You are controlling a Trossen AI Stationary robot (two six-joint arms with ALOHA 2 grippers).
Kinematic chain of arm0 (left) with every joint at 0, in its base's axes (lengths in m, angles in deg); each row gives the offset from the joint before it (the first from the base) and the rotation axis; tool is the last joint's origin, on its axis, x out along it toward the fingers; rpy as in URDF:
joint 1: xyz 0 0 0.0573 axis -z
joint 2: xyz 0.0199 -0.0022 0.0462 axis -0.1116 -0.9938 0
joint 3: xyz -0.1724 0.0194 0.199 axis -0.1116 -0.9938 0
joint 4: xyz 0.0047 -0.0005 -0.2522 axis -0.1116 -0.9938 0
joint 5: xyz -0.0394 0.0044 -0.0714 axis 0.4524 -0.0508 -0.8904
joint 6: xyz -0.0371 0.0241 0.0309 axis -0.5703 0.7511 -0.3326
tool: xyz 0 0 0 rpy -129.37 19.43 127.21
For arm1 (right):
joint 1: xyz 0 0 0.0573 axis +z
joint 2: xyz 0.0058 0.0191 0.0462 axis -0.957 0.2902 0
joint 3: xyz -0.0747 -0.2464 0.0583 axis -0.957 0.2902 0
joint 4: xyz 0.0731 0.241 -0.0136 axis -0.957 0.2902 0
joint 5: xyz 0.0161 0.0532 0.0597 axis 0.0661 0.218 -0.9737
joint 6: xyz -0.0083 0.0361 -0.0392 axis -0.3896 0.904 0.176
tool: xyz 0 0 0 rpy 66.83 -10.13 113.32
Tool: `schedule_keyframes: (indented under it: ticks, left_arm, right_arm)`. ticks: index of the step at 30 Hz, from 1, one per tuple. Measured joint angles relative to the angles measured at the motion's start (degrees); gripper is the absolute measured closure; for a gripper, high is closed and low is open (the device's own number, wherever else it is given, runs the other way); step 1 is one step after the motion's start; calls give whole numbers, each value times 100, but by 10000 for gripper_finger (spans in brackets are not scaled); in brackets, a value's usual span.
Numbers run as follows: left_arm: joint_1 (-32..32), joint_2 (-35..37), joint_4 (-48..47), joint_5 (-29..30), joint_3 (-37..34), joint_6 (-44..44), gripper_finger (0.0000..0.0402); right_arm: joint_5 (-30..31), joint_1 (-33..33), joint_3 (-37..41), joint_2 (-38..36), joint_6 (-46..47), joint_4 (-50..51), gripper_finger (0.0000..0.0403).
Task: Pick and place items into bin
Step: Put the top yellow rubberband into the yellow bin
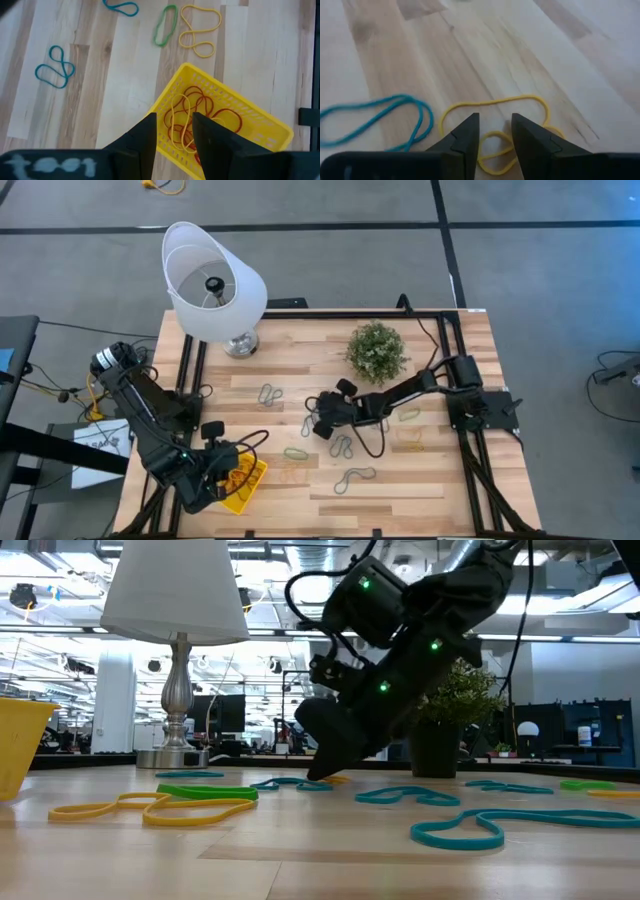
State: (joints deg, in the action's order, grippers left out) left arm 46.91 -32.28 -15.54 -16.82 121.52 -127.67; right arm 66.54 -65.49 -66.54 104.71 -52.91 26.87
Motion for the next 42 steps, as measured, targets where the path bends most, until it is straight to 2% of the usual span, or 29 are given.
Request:
schedule_keyframes:
  ticks: [4, 11, 13, 17, 22, 27, 33, 35, 39, 40, 42]
  left_arm:
    - [2, 0, 5, -4, 1, -8, 287]
    - [2, 0, 7, -4, 0, -20, 288]
    - [2, 0, 7, -4, 0, -22, 288]
    - [2, 0, 11, -2, 0, -24, 288]
    - [2, 0, 11, 2, 0, -24, 288]
    - [2, 0, -21, 2, 0, -24, 288]
    - [2, 0, -98, 64, 0, 91, 288]
    - [2, 0, -96, 90, 0, 67, 288]
    - [60, 0, -96, 25, 0, -111, 288]
    - [87, 0, -94, 6, 0, -129, 288]
    - [136, 0, -94, -2, 0, -121, 288]
  right_arm:
    - [-402, -144, -12, -23, 126, 93, 295]
    - [-396, -124, -10, -21, -9, 89, 302]
    - [-382, -89, -10, -16, -14, 94, 321]
    - [-384, -52, -7, -12, -166, 64, 388]
    - [-436, 108, 29, -144, -364, -43, 400]
    - [-585, 495, 14, -762, -915, -1094, 402]
    - [-1346, 919, 5, -996, -1792, -2898, 402]
    - [-1119, 1017, 1, -996, -2071, -2735, 402]
    - [705, 1022, 14, -987, -1773, -1141, 402]
    - [846, 980, 14, -987, -1680, -779, 402]
    - [695, 882, 14, -987, -1637, -163, 398]
